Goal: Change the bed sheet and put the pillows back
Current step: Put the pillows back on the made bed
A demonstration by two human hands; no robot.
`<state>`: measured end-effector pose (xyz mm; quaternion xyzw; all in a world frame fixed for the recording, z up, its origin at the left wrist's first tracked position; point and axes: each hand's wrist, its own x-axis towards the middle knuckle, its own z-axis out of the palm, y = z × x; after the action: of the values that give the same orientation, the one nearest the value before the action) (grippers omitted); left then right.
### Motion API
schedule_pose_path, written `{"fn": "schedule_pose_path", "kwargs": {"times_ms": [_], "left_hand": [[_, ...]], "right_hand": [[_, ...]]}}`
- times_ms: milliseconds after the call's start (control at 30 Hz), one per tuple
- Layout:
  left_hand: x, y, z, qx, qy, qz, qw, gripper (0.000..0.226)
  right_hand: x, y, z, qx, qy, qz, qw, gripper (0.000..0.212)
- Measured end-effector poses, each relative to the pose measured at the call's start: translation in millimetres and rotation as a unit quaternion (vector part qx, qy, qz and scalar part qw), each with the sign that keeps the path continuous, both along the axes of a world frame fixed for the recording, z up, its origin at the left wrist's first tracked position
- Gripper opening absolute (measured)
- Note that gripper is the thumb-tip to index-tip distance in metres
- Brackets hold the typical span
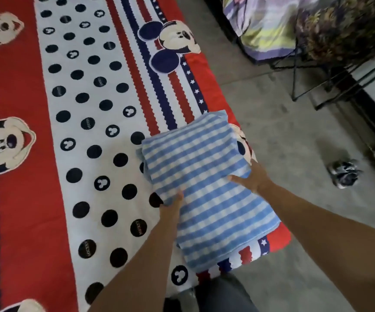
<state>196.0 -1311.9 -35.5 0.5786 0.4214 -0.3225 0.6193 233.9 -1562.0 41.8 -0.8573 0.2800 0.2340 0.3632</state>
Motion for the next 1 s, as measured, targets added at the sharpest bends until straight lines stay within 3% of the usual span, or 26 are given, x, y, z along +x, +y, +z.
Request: {"fn": "schedule_pose_path", "kwargs": {"times_ms": [100,167,233,333,467,567,633,767,867,1000], "left_hand": [[-2,-8,-8,-0.019,-0.016,0.003,1.000,0.141],[-2,-10,-13,-0.025,-0.029,-0.001,0.999,0.130],[0,-8,-15,-0.047,-0.023,0.010,0.999,0.119],[1,-7,-6,-0.068,-0.010,0.038,0.997,0.127],[7,6,26,-0.080,-0.020,0.036,0.996,0.099],[13,37,48,-0.088,-0.040,0.018,0.995,0.102],[14,63,66,-0.078,-0.061,0.008,0.995,0.095],[-3,127,110,-0.058,-0.114,0.014,0.992,0.053],[-23,190,133,-0.060,-0.150,0.021,0.987,0.052],[-60,282,164,-0.014,-0.171,0.028,0.985,0.037]], "right_hand": [[11,-6,-15,0.084,0.015,0.004,0.996,0.076],[16,-6,-18,0.126,0.010,0.019,0.992,0.058],[22,-6,-17,0.152,0.009,0.018,0.988,0.054],[27,-6,-9,0.206,0.050,-0.005,0.977,0.049],[28,2,13,0.235,0.071,-0.011,0.969,0.043],[21,23,32,0.278,0.063,-0.031,0.958,0.039],[11,45,41,0.302,0.050,-0.035,0.951,0.044],[-7,106,62,0.337,0.012,-0.030,0.941,0.065],[-16,168,79,0.348,-0.017,-0.007,0.937,0.075],[-36,266,104,0.342,-0.037,0.043,0.938,0.046]]}}
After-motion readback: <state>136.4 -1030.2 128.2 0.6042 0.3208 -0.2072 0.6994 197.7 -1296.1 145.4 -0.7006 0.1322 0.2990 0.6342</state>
